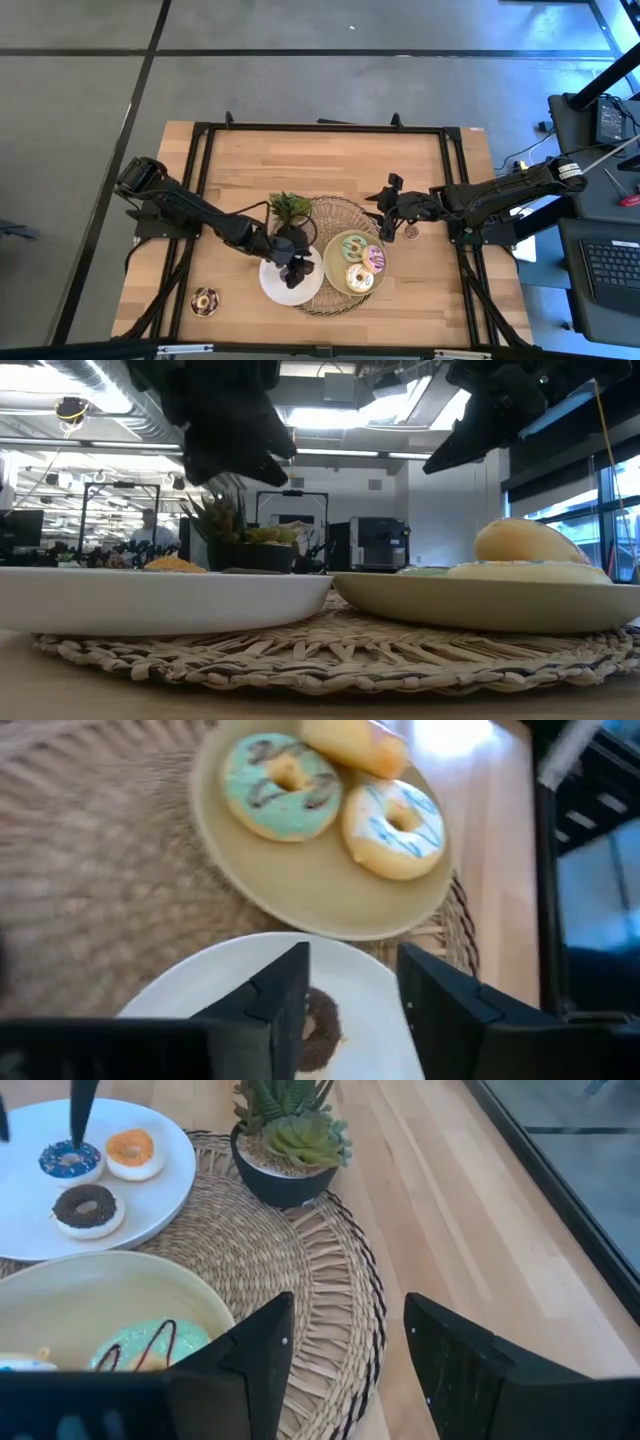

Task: Pick & Place donuts
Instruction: Put the small black donut on the white plate

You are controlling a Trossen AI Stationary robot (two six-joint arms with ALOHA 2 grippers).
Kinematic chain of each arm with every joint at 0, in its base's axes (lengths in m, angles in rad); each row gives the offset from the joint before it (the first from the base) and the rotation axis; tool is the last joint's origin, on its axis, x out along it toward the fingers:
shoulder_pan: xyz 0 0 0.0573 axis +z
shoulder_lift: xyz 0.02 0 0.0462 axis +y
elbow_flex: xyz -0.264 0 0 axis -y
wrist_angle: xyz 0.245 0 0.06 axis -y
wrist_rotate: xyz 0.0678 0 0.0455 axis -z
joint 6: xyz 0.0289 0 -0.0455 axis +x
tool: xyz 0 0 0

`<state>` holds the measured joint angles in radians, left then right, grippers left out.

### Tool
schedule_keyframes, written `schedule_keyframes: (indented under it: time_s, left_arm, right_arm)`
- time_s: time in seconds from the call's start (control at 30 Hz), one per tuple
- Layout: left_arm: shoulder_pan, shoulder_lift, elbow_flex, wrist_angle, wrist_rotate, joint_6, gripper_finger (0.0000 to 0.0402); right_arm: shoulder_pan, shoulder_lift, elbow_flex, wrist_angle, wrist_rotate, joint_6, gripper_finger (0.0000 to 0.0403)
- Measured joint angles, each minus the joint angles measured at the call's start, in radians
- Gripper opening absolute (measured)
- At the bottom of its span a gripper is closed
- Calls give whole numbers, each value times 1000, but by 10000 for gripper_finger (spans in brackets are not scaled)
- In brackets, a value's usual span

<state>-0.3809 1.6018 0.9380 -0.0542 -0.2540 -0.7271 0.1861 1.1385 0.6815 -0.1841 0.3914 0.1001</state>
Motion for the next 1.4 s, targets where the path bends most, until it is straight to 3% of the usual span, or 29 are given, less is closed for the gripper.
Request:
schedule_keyframes:
  time_s: [0.27,0.57,0.97,1.4]
  left_arm:
    - [-4,99,-2,100,49,117,145]
    - [-29,104,-2,138,17,345,145]
    - [-22,113,-2,108,20,401,142]
    - [-23,208,-2,161,36,430,144]
  right_arm:
    - [0,0,0,8,0,0,191]
    - [0,0,0,8,8,1,191]
    - [-1,0,0,8,10,4,191]
    - [-1,0,0,39,10,27,191]
